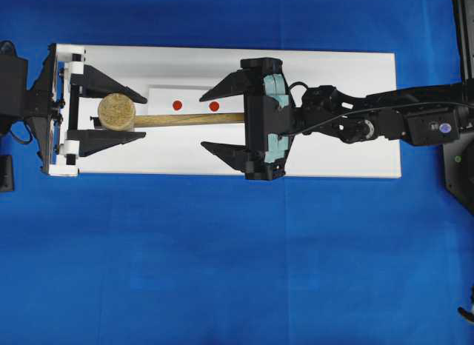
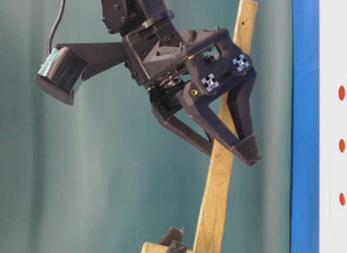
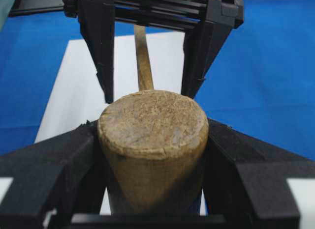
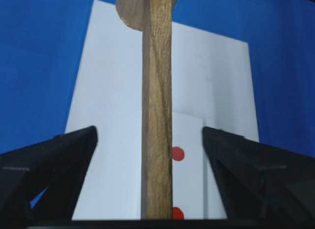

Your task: Hit the mark with a hammer.

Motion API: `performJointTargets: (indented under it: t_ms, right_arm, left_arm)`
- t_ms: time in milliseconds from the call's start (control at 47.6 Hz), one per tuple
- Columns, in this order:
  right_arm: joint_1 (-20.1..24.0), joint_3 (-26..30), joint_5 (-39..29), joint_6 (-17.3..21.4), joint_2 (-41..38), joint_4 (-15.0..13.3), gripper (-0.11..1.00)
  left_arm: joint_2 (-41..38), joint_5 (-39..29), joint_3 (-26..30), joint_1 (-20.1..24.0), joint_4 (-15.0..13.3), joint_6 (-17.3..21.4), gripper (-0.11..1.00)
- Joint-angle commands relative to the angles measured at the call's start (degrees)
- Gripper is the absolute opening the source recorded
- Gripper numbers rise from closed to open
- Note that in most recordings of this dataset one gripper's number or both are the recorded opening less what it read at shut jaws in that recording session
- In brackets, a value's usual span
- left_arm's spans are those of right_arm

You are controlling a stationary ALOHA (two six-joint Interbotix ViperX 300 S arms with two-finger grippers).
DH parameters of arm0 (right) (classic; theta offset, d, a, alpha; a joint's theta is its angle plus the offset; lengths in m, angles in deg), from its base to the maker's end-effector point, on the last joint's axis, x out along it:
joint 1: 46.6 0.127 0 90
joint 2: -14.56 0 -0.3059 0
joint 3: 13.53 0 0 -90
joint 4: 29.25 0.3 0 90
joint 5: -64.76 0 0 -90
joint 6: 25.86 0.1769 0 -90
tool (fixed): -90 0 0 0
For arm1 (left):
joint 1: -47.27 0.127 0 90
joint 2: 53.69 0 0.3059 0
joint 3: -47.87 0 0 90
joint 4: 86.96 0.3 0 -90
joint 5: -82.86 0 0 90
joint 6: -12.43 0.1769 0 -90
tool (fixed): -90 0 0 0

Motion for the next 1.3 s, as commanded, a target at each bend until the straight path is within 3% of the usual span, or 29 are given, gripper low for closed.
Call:
performJointTargets:
  t_ms: [0, 210, 315, 1218, 1281]
  right_arm:
    - [-0.1, 1.1, 0.2, 0.0, 0.7, 0.2, 0.82]
    - [0.0, 1.0, 0.2, -0.1, 0.7, 0.2, 0.23]
    - [0.0, 1.0, 0.1, -0.1, 0.7, 0.2, 0.03]
    - [0.0, 0.3, 1.6, 0.2, 1.8, 1.0, 0.03]
    - [0.0, 0.0, 1.7, 0.2, 2.2, 1.1, 0.03]
  left_arm:
    - [0.6, 0.4, 1.5, 0.0, 0.1, 0.1, 0.45]
    - [0.7, 0.5, 1.5, -0.6, 0.1, 0.1, 0.45]
    - [0.7, 0.7, 1.5, -0.7, 0.1, 0.1, 0.45]
    - [1.4, 0.9, 1.2, -1.0, 0.0, -0.2, 0.46]
    - [1.8, 0.9, 1.1, -1.0, 0.0, -0.2, 0.56]
